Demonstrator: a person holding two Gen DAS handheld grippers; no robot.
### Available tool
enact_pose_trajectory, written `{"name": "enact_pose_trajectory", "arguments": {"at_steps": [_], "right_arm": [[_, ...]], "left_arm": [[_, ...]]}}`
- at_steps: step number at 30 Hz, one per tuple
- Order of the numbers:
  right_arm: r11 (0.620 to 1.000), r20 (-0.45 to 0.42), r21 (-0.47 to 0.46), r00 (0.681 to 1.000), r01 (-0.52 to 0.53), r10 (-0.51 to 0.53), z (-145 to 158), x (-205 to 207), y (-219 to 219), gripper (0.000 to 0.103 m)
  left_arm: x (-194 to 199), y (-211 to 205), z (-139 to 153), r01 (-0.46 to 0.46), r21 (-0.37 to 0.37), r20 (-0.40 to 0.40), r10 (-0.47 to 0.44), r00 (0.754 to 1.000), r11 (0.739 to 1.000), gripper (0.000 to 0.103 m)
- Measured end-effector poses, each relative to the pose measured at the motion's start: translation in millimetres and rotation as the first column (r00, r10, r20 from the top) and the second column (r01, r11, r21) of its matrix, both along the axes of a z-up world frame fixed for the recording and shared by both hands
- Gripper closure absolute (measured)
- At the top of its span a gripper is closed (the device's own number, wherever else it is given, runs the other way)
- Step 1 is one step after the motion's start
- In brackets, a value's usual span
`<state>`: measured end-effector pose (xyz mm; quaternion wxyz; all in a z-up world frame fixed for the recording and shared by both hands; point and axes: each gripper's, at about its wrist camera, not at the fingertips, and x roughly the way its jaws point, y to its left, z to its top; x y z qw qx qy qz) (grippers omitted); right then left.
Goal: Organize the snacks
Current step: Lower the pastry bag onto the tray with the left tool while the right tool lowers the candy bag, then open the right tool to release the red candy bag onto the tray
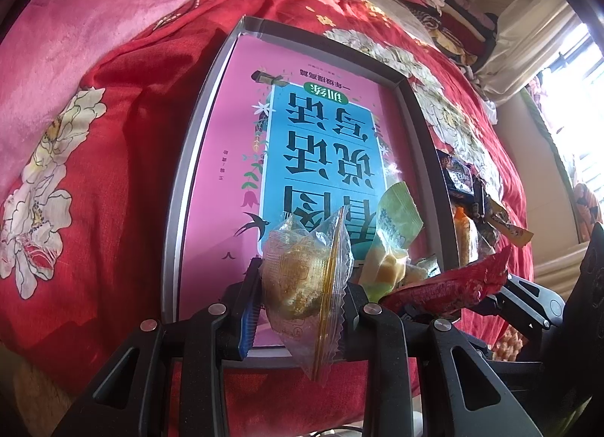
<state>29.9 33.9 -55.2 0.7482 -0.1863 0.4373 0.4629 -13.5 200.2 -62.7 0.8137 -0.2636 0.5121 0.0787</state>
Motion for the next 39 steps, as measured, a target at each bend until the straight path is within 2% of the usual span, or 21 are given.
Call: {"name": "enact_pose_trajectory", "arguments": {"at_steps": [5,9,18,24,39], "right_arm": [[1.000,0.005,-0.003,1.000,0.027,-0.027,0.4,4.8,-5.3,0.068],[0.999,0.006,-0.004,0.999,0.038,-0.038,0.3,7.6,-6.5,0.068],[0.998,0.019,-0.005,0.998,0.068,-0.068,2.8,11.3,-10.7,0.067],[0.996,0.017,0.003,0.996,0.089,-0.089,5.6,15.4,-14.6,0.067],[0.995,0.018,0.032,0.995,0.098,-0.098,13.0,14.9,-18.1,0.063]], "left_arm": [[2.2,-1.8,-0.6,0.000,0.006,-0.013,0.000,1.000,1.000,0.068],[3.2,-3.0,0.9,0.005,0.011,-0.013,-0.005,1.000,1.000,0.058],[3.7,-5.5,5.8,0.017,0.022,-0.009,-0.017,1.000,1.000,0.056],[2.3,-5.0,12.0,0.017,0.039,0.004,-0.017,1.000,0.999,0.048],[-3.0,-2.7,29.3,-0.007,0.064,0.051,0.003,0.999,0.998,0.040]]}}
